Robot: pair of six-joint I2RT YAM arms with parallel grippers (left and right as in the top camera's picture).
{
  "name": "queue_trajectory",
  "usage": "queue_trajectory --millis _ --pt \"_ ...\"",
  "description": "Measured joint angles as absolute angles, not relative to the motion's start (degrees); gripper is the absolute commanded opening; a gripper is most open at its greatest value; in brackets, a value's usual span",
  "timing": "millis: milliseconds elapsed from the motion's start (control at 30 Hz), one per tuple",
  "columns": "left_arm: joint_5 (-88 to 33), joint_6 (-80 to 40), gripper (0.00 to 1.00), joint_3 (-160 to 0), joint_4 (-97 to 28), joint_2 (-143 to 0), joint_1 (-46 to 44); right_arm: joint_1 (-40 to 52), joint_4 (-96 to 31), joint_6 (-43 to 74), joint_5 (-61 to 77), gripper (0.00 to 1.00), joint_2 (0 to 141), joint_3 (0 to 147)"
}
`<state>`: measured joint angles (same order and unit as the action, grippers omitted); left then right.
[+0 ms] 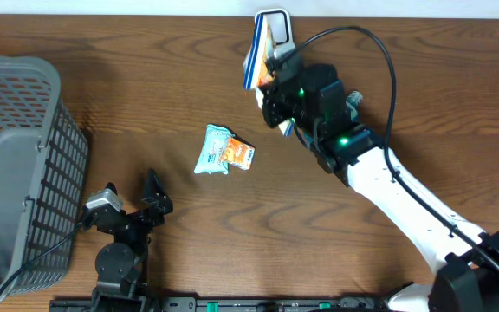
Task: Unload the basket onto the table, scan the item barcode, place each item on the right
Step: 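Carry the snack bag to the white scanner at the back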
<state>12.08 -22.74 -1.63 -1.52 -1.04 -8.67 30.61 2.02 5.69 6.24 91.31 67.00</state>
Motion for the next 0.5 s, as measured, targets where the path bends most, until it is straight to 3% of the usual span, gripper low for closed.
queue_trajectory --millis 267,500 --pt "12.08 -22.76 0.98 -1.63 -1.52 -1.04 -8.67 30.55 9.5 5.61 4.27 0.01 105.21 72.05" --pt "12.08 -22.74 0.98 -1.63 -1.52 -1.08 -8.67 29.52 2.7 4.6 3.95 0.01 123.17 96.18"
